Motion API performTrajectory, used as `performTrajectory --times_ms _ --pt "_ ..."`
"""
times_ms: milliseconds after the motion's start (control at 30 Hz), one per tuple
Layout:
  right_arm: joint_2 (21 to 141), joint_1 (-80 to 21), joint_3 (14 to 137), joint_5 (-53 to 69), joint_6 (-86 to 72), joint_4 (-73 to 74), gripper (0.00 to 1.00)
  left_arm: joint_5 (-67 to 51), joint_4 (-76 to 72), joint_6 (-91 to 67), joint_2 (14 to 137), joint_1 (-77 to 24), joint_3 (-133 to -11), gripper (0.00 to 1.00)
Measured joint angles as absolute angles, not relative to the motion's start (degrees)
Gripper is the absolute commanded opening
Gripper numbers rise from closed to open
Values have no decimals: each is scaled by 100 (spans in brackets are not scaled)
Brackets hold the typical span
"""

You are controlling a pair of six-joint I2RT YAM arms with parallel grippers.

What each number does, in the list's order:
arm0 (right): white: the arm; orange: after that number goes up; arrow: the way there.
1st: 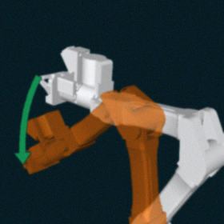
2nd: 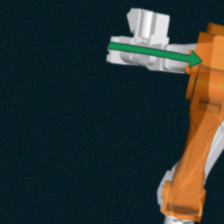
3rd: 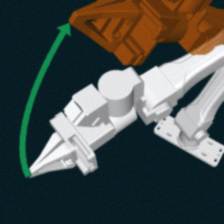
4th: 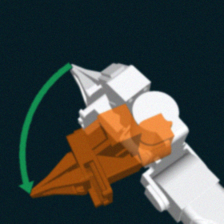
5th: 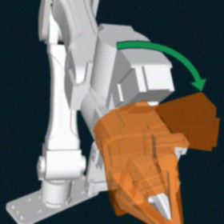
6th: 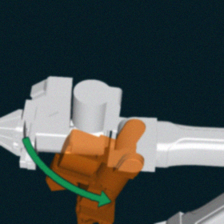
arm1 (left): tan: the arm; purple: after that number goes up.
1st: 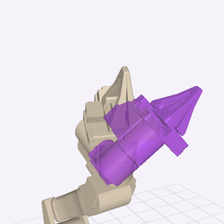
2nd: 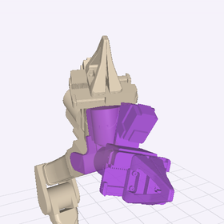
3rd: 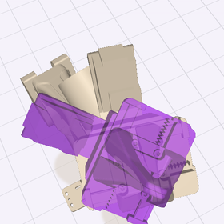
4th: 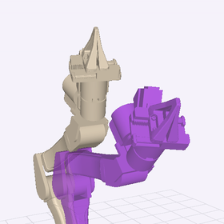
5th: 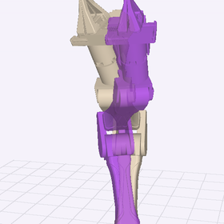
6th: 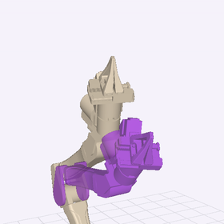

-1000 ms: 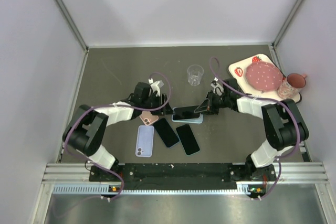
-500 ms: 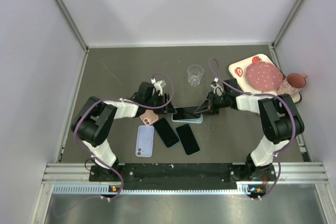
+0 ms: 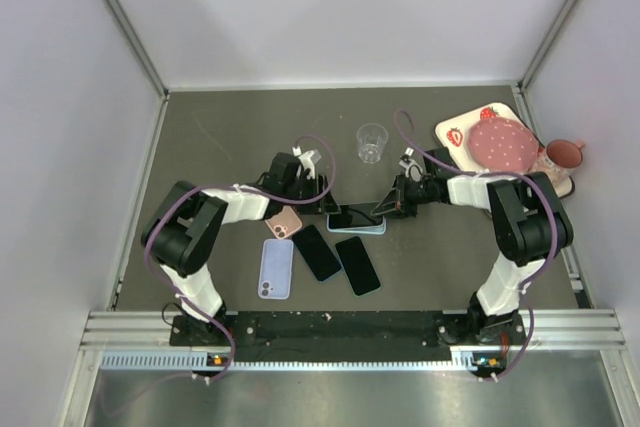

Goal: Put the phone into the phone case

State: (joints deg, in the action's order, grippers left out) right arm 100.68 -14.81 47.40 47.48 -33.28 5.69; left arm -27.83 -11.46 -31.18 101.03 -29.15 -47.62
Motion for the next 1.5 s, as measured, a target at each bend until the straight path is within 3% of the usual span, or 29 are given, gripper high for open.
performTrajectory --times_ms 467,933,1200,1500 --pt "10125 -1483 4742 4713 -3271 582 0 -2231 -829 -3004 9891 -3164 -4821 59" --pt "10125 -1483 4731 4705 -3275 563 0 -1149 183 -2421 7765 -3507 -4886 53" --pt "10125 -1483 4727 4705 -3273 563 0 -1002 585 -2370 7826 -3933 -4943 46" --pt "10123 -1487 4727 4672 -3256 585 0 -939 788 -2318 8803 -4298 -5579 44"
